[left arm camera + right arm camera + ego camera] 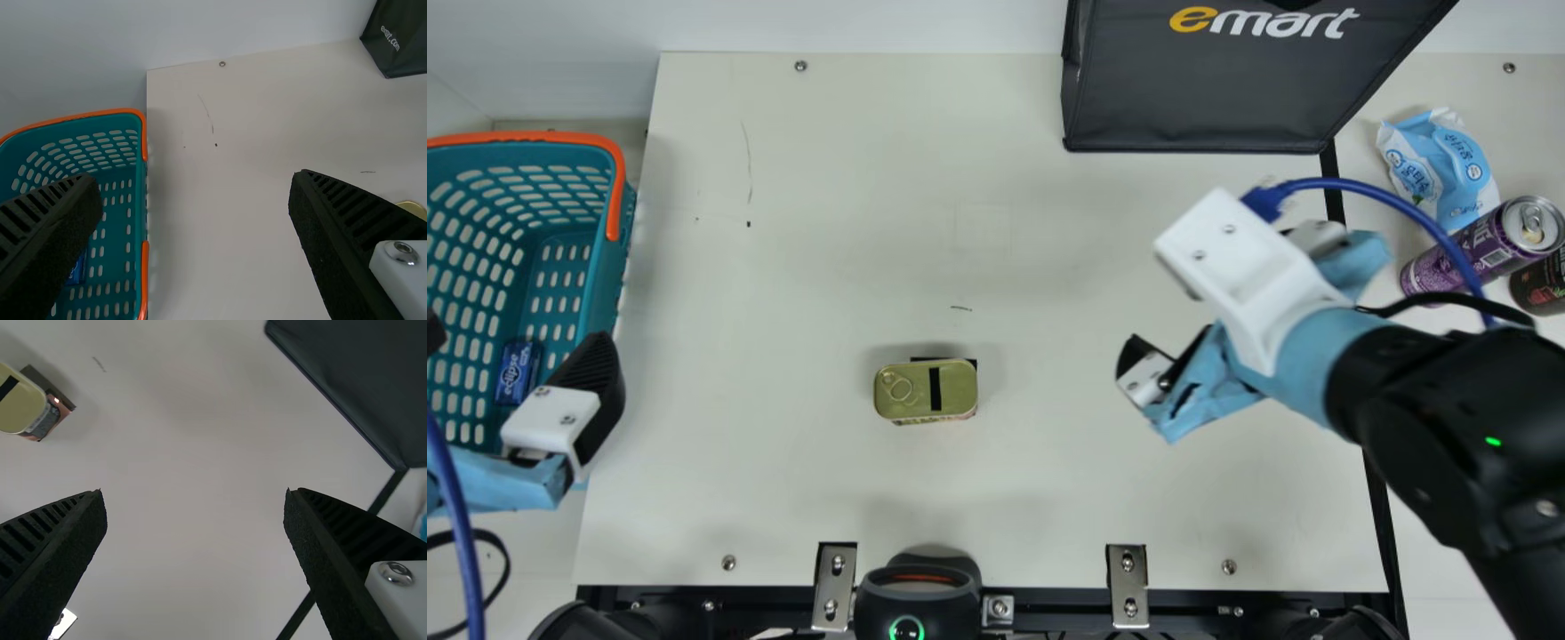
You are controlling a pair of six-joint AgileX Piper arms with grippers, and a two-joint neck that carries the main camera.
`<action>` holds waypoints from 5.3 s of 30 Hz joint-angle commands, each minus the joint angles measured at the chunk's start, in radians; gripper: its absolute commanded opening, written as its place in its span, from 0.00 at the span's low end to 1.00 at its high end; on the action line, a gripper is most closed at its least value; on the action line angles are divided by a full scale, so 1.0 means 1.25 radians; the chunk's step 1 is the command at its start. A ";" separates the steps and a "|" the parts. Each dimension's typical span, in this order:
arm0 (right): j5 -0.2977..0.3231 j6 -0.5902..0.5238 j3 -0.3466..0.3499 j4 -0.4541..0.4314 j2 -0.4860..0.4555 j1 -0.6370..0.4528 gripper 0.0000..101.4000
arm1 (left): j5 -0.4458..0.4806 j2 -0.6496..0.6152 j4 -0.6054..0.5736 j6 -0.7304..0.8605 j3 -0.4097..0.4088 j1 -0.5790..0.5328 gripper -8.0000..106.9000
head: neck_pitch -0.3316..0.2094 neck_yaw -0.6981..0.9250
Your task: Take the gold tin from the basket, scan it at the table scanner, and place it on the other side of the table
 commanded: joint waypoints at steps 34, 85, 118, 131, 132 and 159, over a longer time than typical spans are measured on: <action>-0.042 -0.286 -0.161 0.117 0.375 0.254 0.94 | 0.000 0.000 0.000 0.000 0.000 0.000 0.85 | -0.023 -0.001; -0.005 -0.420 -0.261 0.181 0.593 0.301 0.94 | 0.000 0.000 0.000 0.000 0.000 0.000 0.85 | -0.023 -0.001; -0.113 -0.305 -0.219 0.083 0.640 0.359 0.74 | 0.000 0.000 0.000 0.000 0.000 0.000 0.85 | -0.023 -0.001; -0.092 -0.214 -0.230 0.003 0.627 0.391 0.00 | 0.000 0.000 0.000 0.000 0.000 0.000 0.85 | -0.023 -0.001; -0.087 -0.207 -0.234 -0.001 0.626 0.392 0.00 | 0.000 0.000 0.000 0.000 0.000 0.000 0.85 | -0.023 -0.001; 0.053 -0.072 -0.399 -0.004 0.632 0.407 0.00 | 0.000 0.000 0.000 0.000 0.000 0.000 0.85 | -0.023 -0.001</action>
